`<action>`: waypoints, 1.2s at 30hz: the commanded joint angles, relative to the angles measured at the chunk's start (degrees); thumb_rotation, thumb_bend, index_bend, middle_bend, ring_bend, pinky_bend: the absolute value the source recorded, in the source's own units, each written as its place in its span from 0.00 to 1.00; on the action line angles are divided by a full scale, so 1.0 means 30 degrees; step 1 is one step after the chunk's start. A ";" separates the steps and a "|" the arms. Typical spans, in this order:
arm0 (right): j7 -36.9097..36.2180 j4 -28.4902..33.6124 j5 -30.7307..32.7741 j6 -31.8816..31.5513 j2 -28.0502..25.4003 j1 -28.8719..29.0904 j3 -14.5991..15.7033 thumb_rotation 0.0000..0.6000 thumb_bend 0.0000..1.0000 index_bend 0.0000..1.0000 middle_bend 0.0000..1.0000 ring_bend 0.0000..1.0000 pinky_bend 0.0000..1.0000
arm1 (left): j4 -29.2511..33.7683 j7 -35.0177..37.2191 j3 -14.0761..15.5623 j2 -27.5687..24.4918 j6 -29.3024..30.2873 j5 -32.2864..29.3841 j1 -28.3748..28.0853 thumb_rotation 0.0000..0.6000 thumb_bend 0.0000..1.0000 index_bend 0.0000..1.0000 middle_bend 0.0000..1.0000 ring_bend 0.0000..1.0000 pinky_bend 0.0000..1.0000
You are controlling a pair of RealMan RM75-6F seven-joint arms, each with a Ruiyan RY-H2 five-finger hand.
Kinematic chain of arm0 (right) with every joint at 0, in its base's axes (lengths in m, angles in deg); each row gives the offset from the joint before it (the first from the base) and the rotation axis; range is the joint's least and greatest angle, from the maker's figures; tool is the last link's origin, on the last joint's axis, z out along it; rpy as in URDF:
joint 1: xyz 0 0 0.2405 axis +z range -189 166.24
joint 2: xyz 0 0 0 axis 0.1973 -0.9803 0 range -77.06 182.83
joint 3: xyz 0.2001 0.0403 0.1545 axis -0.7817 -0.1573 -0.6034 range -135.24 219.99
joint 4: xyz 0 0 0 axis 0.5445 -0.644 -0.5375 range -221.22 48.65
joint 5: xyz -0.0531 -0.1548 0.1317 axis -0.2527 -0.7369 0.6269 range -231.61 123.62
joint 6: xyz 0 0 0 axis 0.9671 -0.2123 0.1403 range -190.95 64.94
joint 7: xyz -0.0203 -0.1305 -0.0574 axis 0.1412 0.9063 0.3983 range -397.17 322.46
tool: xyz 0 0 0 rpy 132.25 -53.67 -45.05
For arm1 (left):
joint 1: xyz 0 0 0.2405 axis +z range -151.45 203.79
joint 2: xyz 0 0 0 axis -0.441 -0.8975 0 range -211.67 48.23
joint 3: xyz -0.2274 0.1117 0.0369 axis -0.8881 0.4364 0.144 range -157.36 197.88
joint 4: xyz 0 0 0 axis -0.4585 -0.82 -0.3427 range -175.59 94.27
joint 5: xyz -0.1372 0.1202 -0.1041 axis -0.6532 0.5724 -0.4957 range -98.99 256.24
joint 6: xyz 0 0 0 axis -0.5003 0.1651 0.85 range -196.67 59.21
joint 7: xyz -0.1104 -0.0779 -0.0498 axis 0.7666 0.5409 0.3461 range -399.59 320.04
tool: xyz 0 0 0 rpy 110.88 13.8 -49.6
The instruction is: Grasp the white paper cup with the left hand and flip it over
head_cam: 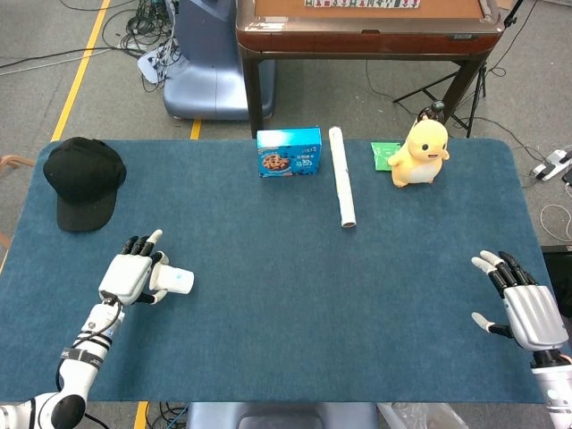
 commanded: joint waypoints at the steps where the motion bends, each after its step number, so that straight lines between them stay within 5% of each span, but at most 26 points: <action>1: 0.0021 -0.0012 0.0018 0.0021 0.0015 0.0012 -0.0007 1.00 0.00 0.21 0.15 0.08 0.32 | 0.0201 0.0614 -0.0103 -0.0402 -0.0030 -0.1009 0.0159 1.00 0.20 0.35 0.00 0.00 0.00; 7: 0.0168 0.0067 -0.0049 0.0064 0.0026 0.0027 0.0053 1.00 0.00 0.21 0.15 0.08 0.32 | 0.0440 0.1609 -0.0192 -0.0863 -0.0554 -0.3070 0.0115 1.00 0.20 0.35 0.00 0.00 0.00; 17: 0.0247 0.0134 0.0030 0.0069 -0.0004 0.0020 0.0035 1.00 0.00 0.21 0.15 0.08 0.32 | -0.0634 0.3839 0.0075 -0.0814 -0.1889 -0.3665 -0.0025 1.00 0.20 0.35 0.00 0.00 0.00; 29: 0.0040 0.0209 -0.0060 -0.0258 -0.0165 -0.0106 0.0002 1.00 0.00 0.21 0.15 0.08 0.32 | -0.1040 0.3681 0.0916 -0.1029 -0.1965 -0.3334 -0.0359 1.00 0.20 0.16 0.00 0.00 0.00; 36: -0.0109 0.0287 -0.0129 -0.0592 -0.0298 -0.0246 -0.0043 1.00 0.00 0.21 0.16 0.08 0.32 | -0.0600 0.1669 0.1521 -0.0995 0.0240 -0.2149 -0.0384 1.00 0.20 0.15 0.00 0.00 0.00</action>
